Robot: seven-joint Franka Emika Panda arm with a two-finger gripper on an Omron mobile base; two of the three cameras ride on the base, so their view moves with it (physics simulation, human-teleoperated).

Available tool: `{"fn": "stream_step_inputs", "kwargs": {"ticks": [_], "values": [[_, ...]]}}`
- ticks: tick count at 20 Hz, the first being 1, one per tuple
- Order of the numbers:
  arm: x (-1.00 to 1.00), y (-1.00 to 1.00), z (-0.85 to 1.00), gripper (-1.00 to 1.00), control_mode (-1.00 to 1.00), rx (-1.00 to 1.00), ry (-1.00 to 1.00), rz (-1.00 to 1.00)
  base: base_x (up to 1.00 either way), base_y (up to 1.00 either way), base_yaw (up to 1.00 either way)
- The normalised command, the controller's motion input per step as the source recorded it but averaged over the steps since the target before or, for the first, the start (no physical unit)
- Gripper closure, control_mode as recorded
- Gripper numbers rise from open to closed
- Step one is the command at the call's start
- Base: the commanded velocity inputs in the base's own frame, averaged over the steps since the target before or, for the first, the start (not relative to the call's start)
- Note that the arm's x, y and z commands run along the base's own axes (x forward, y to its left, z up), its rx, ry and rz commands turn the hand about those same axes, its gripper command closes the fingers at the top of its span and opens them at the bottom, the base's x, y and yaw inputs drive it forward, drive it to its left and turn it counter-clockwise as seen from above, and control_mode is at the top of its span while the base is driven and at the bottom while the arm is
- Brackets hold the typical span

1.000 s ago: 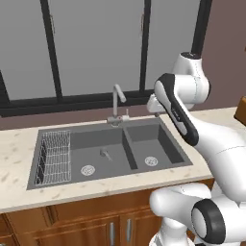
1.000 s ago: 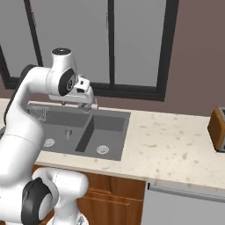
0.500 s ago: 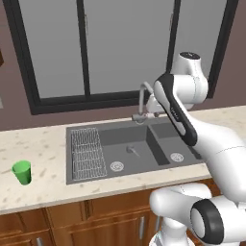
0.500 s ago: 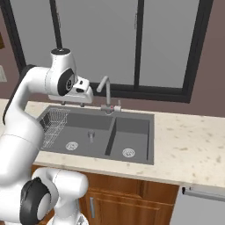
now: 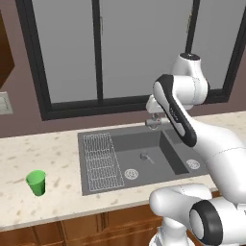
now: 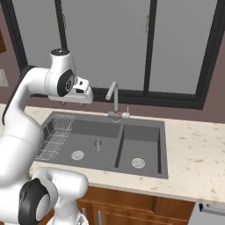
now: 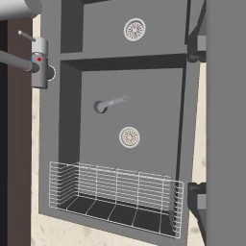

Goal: Move any existing items from the left basin to the right basin for drying. Then move the cup from the counter to the left basin of the sink for washing.

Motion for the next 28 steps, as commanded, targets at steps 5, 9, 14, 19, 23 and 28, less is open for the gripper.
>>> {"fn": "stream_step_inputs", "kwargs": {"ticks": [5,9,14,19,23,28], "values": [[0.00,0.00,0.00,-1.00,1.00,0.00,0.00,0.00,0.61,0.33,0.00],[0.00,0.00,0.00,-1.00,1.00,0.00,0.00,0.00,0.39,0.37,0.00],[0.00,0.00,0.00,-1.00,1.00,0.00,0.00,0.00,0.13,0.16,0.00],[0.00,0.00,0.00,-1.00,1.00,0.00,0.00,0.00,0.00,0.00,0.00],[0.00,0.00,0.00,-1.00,1.00,0.00,0.00,0.00,0.00,0.00,0.00],[-0.05,0.09,-0.02,-1.00,-1.00,-0.01,0.00,0.00,0.00,0.00,0.00]]}}
